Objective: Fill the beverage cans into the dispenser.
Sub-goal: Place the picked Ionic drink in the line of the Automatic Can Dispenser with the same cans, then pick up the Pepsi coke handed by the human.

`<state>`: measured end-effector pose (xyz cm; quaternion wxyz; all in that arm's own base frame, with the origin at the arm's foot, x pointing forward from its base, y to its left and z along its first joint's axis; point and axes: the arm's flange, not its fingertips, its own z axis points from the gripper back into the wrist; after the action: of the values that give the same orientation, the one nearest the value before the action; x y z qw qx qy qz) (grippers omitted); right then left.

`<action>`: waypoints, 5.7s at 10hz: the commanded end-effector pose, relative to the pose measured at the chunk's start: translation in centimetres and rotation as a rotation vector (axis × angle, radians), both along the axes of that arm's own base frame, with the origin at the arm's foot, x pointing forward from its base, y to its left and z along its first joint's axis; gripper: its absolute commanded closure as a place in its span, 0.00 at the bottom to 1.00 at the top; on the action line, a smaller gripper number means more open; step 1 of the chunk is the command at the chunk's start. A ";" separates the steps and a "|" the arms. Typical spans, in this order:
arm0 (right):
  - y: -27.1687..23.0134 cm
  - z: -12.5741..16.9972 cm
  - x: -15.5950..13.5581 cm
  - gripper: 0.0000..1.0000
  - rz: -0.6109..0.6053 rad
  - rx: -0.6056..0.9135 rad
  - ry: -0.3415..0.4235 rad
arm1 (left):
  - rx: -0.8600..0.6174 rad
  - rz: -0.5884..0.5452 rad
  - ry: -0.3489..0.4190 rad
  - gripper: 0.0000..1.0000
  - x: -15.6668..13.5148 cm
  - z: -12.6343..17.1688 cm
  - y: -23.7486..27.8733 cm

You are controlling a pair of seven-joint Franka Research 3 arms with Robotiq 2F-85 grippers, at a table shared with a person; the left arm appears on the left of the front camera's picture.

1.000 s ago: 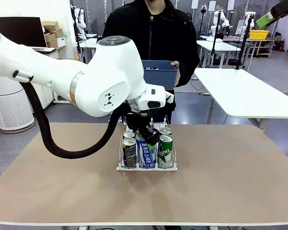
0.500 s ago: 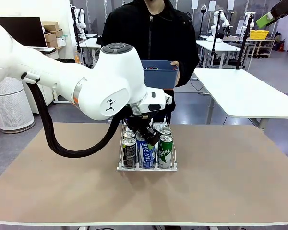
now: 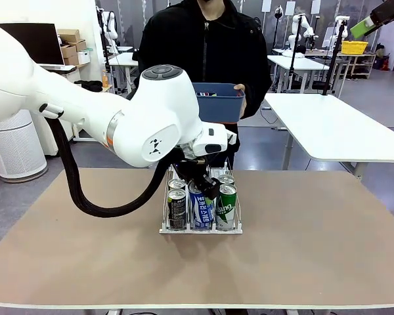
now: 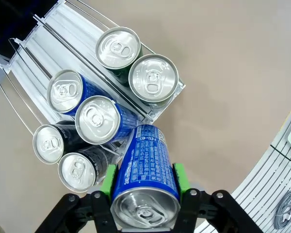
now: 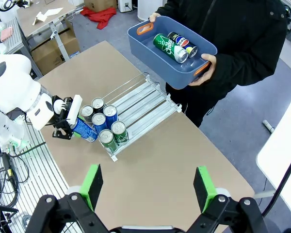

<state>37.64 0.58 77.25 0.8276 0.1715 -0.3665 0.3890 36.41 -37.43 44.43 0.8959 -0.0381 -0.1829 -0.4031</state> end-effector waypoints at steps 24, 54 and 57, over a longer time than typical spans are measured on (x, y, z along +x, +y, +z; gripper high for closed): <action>0.0 -0.1 0.0 0.00 0.002 0.001 0.003 | 0.115 0.006 0.111 0.43 6.6 -4.7 -0.3; 0.0 -0.1 0.0 0.00 0.002 0.001 0.003 | 0.094 -0.002 0.048 0.00 6.3 0.8 -2.2; 0.0 -0.1 0.0 0.00 0.002 0.001 0.003 | 0.063 -0.037 0.005 0.00 5.0 4.6 -0.9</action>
<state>37.64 0.58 77.26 0.8276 0.1715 -0.3665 0.3890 42.04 -39.49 47.89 0.8963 -0.0061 -0.1659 -0.4111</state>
